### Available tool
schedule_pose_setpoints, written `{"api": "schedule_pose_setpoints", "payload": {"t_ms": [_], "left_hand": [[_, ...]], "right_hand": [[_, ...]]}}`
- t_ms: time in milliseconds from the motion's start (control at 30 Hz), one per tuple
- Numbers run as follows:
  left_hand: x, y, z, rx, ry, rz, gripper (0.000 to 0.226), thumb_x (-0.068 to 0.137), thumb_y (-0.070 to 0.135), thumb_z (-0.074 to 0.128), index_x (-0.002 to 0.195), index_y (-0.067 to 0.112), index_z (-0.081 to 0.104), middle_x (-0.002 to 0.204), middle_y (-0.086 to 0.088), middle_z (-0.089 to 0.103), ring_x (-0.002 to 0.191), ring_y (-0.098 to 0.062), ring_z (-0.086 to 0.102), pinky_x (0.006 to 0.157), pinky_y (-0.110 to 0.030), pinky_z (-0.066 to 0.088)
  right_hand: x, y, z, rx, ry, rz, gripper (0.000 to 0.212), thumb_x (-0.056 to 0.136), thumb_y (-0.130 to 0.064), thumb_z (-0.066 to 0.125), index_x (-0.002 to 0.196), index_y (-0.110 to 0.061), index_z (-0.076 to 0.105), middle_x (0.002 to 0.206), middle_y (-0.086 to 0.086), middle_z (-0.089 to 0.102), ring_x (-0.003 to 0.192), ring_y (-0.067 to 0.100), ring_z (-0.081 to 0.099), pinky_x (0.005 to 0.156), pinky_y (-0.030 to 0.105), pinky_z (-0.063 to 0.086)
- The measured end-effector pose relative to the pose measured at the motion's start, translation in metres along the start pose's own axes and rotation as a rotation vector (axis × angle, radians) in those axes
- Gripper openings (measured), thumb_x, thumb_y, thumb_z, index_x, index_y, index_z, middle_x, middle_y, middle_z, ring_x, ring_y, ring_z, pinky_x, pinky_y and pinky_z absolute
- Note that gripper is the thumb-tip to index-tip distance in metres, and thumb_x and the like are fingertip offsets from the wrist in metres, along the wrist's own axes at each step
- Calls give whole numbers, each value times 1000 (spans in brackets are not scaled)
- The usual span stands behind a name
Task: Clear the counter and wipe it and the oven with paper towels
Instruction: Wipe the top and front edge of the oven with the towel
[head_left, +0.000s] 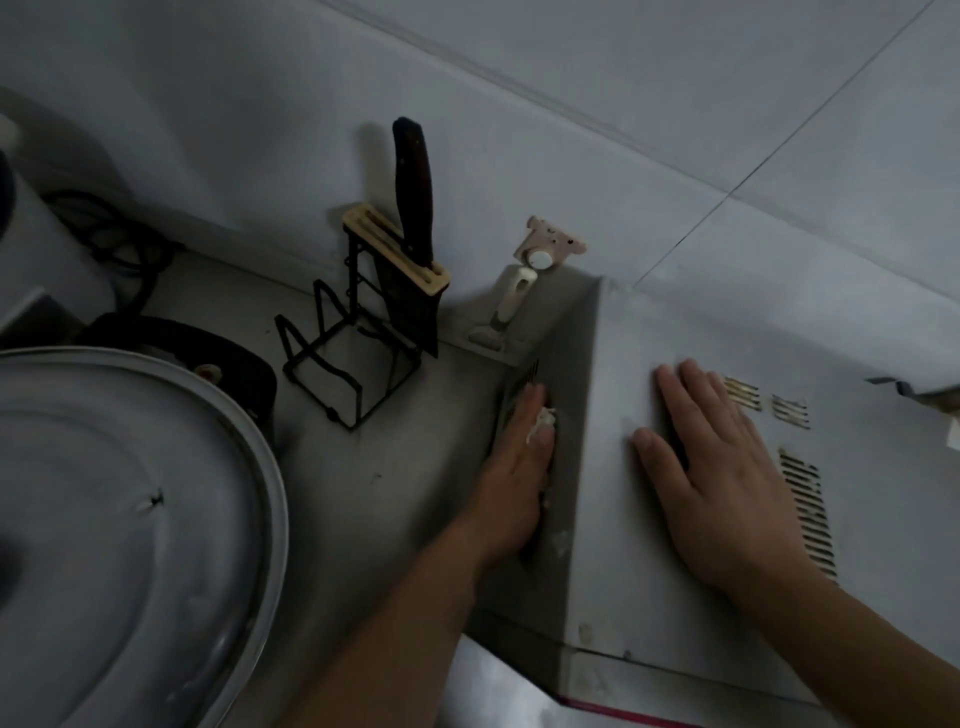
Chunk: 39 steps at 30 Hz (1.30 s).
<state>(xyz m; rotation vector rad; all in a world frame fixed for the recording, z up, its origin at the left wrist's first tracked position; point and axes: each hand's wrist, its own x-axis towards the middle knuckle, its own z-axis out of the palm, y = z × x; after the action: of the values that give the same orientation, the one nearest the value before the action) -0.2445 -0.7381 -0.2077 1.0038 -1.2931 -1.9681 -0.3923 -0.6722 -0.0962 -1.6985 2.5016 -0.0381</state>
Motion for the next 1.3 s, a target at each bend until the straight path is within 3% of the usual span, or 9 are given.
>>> {"api": "schedule_pose_setpoints", "payload": {"t_ms": [267,400,567,733,833,967,1100,1233,1300], "left_hand": [[-54,-9,7,-17,62,57,39,98,55,41,136,59,34,147,41,33,139,15,28,120,-22,24],[-82,-6,4,-14,-4,81,40,104,43,43,137,66,37,153,36,30,144,11,24,123,-28,20],[-103,-2,15,-36,89,107,42,98,49,42,135,68,38,154,30,34,146,3,27,124,-40,21],[-115,16,22,82,59,243,42,104,35,35,146,41,36,158,29,25,148,2,20,118,-16,17],[-106,22,18,76,15,230,42,103,38,35,144,47,34,159,30,23,148,3,18,120,-17,15],[-64,34,15,63,24,80,41,107,38,37,143,56,27,159,23,29,145,6,25,123,-35,23],[-38,44,20,55,101,45,45,107,39,38,151,43,30,159,17,33,144,4,29,122,-32,25],[-46,39,21,-52,121,39,57,105,41,41,150,58,10,154,29,30,140,5,35,118,-29,33],[-50,35,20,-33,126,47,55,104,46,42,146,64,12,153,30,32,139,7,36,118,-32,34]], "right_hand": [[-1,-1,0,27,20,9,69,92,-70,14,155,-40,10,162,-17,2,146,-4,-8,118,23,-1],[-1,-1,2,41,34,2,70,93,-68,15,156,-38,12,163,-13,5,147,-1,-4,120,26,1],[-1,1,2,37,33,5,70,94,-68,15,156,-37,12,164,-12,6,149,2,-2,120,28,2],[0,2,3,43,40,-1,69,95,-67,16,156,-36,13,164,-11,7,150,5,0,121,29,4],[0,3,3,38,39,-6,69,95,-67,16,156,-36,12,164,-10,7,150,5,0,120,29,3],[0,2,2,36,37,-9,69,95,-67,16,156,-36,11,164,-10,7,150,5,-1,119,28,2],[0,3,3,50,60,-5,69,95,-67,18,156,-35,15,164,-9,10,150,7,3,121,30,5],[0,1,3,48,57,3,70,94,-67,18,156,-35,16,164,-9,11,150,7,4,121,31,6],[-1,1,3,51,58,4,70,94,-68,18,156,-35,16,164,-9,11,150,7,4,121,31,7]]}}
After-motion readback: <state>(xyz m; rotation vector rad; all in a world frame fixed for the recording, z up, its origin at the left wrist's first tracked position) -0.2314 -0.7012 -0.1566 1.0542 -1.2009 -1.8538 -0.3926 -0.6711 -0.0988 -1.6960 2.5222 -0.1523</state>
